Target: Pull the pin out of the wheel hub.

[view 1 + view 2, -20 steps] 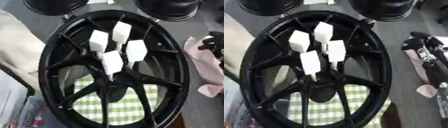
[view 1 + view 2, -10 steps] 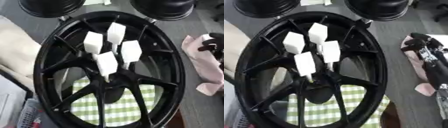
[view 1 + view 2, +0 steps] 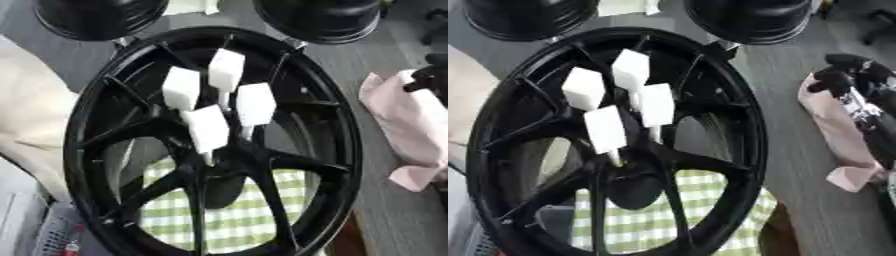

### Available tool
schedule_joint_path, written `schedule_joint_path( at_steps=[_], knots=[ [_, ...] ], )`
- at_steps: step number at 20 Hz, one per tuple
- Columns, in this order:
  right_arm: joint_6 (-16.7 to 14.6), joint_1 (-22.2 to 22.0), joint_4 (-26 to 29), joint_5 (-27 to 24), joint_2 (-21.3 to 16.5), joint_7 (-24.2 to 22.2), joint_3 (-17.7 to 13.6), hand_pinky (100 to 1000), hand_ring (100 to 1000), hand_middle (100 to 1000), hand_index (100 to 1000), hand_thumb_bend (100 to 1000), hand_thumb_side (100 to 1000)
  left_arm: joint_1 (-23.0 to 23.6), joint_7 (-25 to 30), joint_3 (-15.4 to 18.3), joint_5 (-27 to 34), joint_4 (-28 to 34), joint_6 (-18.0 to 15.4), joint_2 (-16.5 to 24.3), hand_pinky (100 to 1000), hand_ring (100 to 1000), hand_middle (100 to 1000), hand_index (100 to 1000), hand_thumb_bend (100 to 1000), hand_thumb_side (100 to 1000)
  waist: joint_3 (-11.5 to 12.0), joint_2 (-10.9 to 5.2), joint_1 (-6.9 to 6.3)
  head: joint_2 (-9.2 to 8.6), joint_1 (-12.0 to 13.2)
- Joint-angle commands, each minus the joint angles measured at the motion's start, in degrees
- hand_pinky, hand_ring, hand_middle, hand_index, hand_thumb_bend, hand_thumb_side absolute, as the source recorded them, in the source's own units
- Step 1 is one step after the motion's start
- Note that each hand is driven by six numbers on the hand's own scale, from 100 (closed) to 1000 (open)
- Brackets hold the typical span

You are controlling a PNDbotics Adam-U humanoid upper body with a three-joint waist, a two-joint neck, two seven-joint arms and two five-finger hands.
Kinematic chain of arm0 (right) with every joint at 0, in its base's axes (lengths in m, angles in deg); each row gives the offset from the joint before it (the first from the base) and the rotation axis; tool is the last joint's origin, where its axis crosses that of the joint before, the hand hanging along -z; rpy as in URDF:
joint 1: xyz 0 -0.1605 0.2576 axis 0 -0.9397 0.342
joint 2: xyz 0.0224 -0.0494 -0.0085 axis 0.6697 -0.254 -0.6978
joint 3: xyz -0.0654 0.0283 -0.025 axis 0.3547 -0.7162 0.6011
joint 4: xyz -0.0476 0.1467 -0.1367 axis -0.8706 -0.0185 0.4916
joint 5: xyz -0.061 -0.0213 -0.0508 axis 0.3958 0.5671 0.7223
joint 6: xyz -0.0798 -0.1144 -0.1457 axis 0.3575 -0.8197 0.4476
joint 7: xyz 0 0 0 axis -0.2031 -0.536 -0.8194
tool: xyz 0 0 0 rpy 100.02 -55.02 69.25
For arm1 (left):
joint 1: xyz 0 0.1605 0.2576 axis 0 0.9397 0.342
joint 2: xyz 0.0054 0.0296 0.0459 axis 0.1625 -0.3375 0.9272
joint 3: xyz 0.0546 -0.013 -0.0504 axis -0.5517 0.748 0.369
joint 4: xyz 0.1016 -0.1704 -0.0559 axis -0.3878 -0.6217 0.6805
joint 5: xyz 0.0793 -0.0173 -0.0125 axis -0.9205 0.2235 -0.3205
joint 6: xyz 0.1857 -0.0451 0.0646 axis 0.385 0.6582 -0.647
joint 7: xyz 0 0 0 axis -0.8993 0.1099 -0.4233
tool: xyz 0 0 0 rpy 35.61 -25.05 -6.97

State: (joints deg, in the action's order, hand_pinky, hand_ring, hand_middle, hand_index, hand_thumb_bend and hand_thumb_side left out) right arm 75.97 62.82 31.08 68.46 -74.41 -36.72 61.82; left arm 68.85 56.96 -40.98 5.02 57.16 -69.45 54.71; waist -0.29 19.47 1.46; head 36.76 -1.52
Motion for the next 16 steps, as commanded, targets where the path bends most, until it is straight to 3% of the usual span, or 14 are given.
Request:
schedule_joint_path(
  at_steps=[1,8,16],
  knots=[
    [-1.3,2.0,2.5,-0.5,-5.1,-0.8,1.2,961,673,653,801,294,460,-0.3,0.2,0.0,-0.2,1.3,0.2,1.9,585,654,480,662,747,513,0.1,-1.56,0.03,0.32,0.3],
    [-4.0,10.5,3.2,0.8,-14.6,-4.1,5.9,930,691,666,804,320,460,0.3,0.1,0.3,-0.4,1.2,0.6,2.9,585,654,480,662,748,513,0.2,-2.42,-0.13,1.26,1.5],
    [-5.3,22.0,2.2,7.0,-26.2,-10.6,14.5,892,721,684,809,392,493,1.1,0.0,0.3,-0.2,1.0,0.7,3.5,584,654,480,661,747,511,-0.1,-2.75,0.61,1.33,1.4]
  ],
)
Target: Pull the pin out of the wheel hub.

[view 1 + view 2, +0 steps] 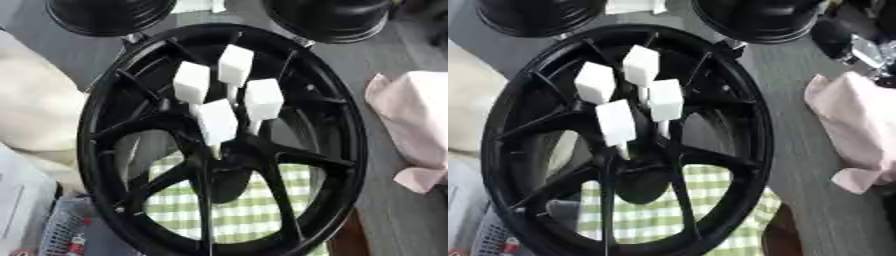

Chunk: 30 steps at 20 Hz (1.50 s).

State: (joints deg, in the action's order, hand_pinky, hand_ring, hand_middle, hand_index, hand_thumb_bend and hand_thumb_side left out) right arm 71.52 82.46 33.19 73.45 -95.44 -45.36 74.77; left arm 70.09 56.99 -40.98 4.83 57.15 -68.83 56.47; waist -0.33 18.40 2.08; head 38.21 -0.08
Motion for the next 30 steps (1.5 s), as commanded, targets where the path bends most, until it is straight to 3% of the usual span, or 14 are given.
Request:
schedule_joint_path(
  at_steps=[1,5,9,14,17,19,30],
  knots=[
    [-1.5,3.8,-0.3,2.9,-6.6,-2.8,2.5,887,725,687,810,403,494,-0.2,0.0,0.3,0.1,0.9,0.1,1.8,584,654,480,661,747,511,0.0,-1.67,0.08,-0.16,-0.1],
    [-4.0,7.7,-1.2,4.3,-12.2,-6.5,4.6,871,735,691,809,442,489,-0.5,0.2,0.0,0.2,0.9,0.1,2.0,584,654,480,661,747,511,0.6,-1.51,0.34,-0.61,-0.8],
    [-5.6,12.0,-2.4,7.1,-13.2,-10.0,8.4,855,744,697,808,492,475,-0.7,0.5,-0.3,0.3,0.8,0.0,2.2,584,654,480,661,747,511,1.2,-1.48,0.76,-0.81,-1.5],
    [-7.3,18.6,-7.2,11.7,-9.8,-14.7,14.9,851,754,709,817,525,507,-0.8,0.8,-0.4,0.3,0.7,-0.1,2.4,584,654,480,661,747,511,1.6,-1.68,1.08,-0.49,-2.2],
    [-8.1,23.4,-13.0,16.1,-4.7,-22.8,16.6,853,746,699,812,514,504,-0.7,0.9,-0.5,0.4,0.6,-0.1,2.2,584,654,481,660,748,511,1.6,-1.93,1.00,-0.19,-2.4],
    [-8.6,25.9,-16.6,17.3,-2.1,-25.0,17.5,853,743,695,810,509,504,-0.6,1.0,-0.6,0.4,0.6,-0.1,2.1,584,654,481,660,748,511,1.6,-2.07,0.94,0.06,-2.5],
    [-9.2,31.7,-27.0,20.0,6.8,-27.3,21.9,858,731,680,802,497,505,-0.8,1.2,-0.7,0.5,0.5,-0.1,1.9,584,654,481,660,746,510,2.2,-2.22,0.97,1.74,-2.5]
  ],
)
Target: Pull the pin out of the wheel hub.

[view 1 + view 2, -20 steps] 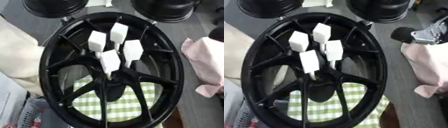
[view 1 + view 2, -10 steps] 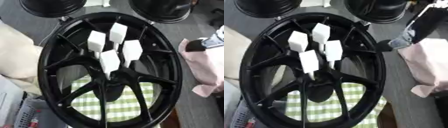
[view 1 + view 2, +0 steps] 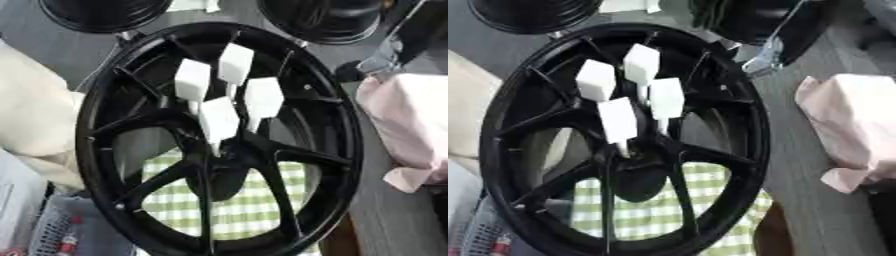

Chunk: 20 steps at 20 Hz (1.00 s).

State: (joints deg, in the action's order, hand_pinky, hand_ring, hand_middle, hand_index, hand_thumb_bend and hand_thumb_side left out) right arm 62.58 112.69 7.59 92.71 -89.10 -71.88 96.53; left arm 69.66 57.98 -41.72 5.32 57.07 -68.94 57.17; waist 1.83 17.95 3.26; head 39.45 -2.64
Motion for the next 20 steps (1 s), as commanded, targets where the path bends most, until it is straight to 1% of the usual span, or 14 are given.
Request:
schedule_joint_path(
  at_steps=[1,4,5,9,10,13,17,20],
  knots=[
    [-0.3,1.7,-2.0,0.8,1.0,-1.1,0.4,861,730,679,802,497,504,-0.5,0.2,0.0,0.0,0.6,0.0,1.2,584,654,482,660,745,510,0.1,-1.76,-0.18,0.84,0.0],
    [-0.4,2.0,-3.4,0.2,2.2,-2.2,0.8,867,729,678,802,501,499,-0.5,0.2,0.0,0.1,0.5,0.0,1.0,584,654,482,660,744,509,0.4,-1.72,-0.04,2.39,0.3],
    [-0.3,2.1,-3.7,-0.2,2.4,-2.5,0.9,867,729,678,802,501,499,-0.5,0.2,0.0,0.1,0.5,0.0,1.0,584,654,482,660,744,509,0.4,-1.71,-0.02,2.64,0.3],
    [-0.2,2.3,-4.1,-0.9,2.6,-3.2,0.8,867,729,678,802,501,499,-0.5,0.2,0.0,0.1,0.5,0.0,1.0,584,654,482,660,744,509,0.4,-1.71,0.00,2.87,0.4],
    [-0.2,2.2,-4.1,-0.9,2.6,-3.3,0.8,884,727,681,804,501,488,-0.5,0.2,0.0,0.1,0.5,0.0,1.0,584,654,482,659,744,510,0.5,-1.73,-0.01,2.92,0.3],
    [0.3,2.1,-4.0,-2.0,5.2,-4.9,0.4,865,737,692,805,510,479,-0.3,0.3,-0.1,0.2,0.4,0.0,0.9,584,654,482,659,745,510,0.2,-2.17,-0.02,3.38,0.4],
    [-1.5,1.1,-1.2,0.9,8.1,-5.5,-2.7,845,740,693,801,525,465,0.6,0.2,0.0,0.2,0.2,-0.1,0.8,583,655,483,659,745,510,-1.1,-3.09,0.07,3.68,1.0],
    [-2.3,-0.6,-0.9,3.9,10.6,-5.4,-3.3,850,739,693,801,504,474,1.9,-0.2,0.4,0.1,-0.1,0.0,1.0,583,654,483,659,745,510,-2.3,-4.08,0.22,4.01,2.3]
  ],
)
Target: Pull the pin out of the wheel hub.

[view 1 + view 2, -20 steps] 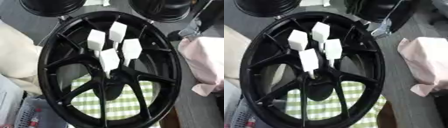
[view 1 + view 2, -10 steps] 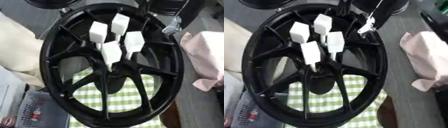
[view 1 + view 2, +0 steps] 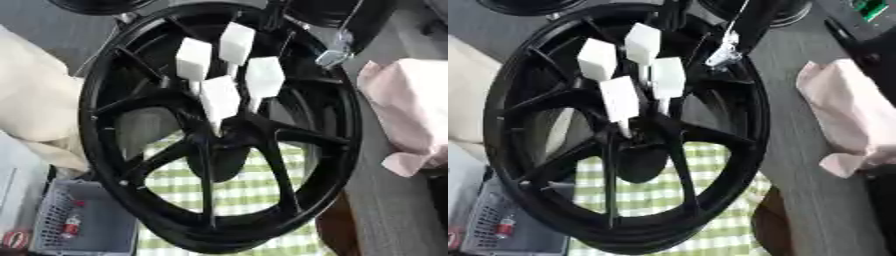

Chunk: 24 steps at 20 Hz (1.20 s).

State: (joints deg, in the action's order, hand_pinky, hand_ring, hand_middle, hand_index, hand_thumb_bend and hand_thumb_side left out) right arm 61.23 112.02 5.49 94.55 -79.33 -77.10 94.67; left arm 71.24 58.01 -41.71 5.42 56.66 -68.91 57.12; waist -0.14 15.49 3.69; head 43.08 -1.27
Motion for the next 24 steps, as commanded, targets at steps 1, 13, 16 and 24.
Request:
schedule_joint_path(
  at_steps=[1,13,16,24],
  knots=[
    [-1.1,-0.4,1.3,3.1,1.8,0.0,-1.5,850,739,693,801,504,474,0.7,-0.4,0.6,-0.1,0.2,-0.1,1.1,583,654,483,659,745,510,-0.6,-1.82,-0.19,0.46,1.2],
    [0.7,-5.3,6.3,4.3,10.0,1.4,-2.3,866,747,707,804,463,468,9.4,-4.1,4.0,0.3,-2.0,0.1,1.6,581,654,481,658,749,507,-4.0,-5.11,0.27,-1.69,8.5],
    [1.5,-6.2,7.3,4.5,10.8,1.0,-2.0,868,747,708,804,459,472,10.1,-4.4,4.2,0.4,-2.1,0.1,1.5,581,654,481,658,748,507,-4.1,-5.03,0.40,-2.06,8.8],
    [2.3,-6.6,7.7,5.8,11.7,1.1,-1.8,869,746,707,803,453,467,10.1,-4.5,4.2,0.7,-2.2,0.0,1.6,581,654,480,658,747,507,-4.1,-3.96,0.69,-1.85,9.0]
  ],
)
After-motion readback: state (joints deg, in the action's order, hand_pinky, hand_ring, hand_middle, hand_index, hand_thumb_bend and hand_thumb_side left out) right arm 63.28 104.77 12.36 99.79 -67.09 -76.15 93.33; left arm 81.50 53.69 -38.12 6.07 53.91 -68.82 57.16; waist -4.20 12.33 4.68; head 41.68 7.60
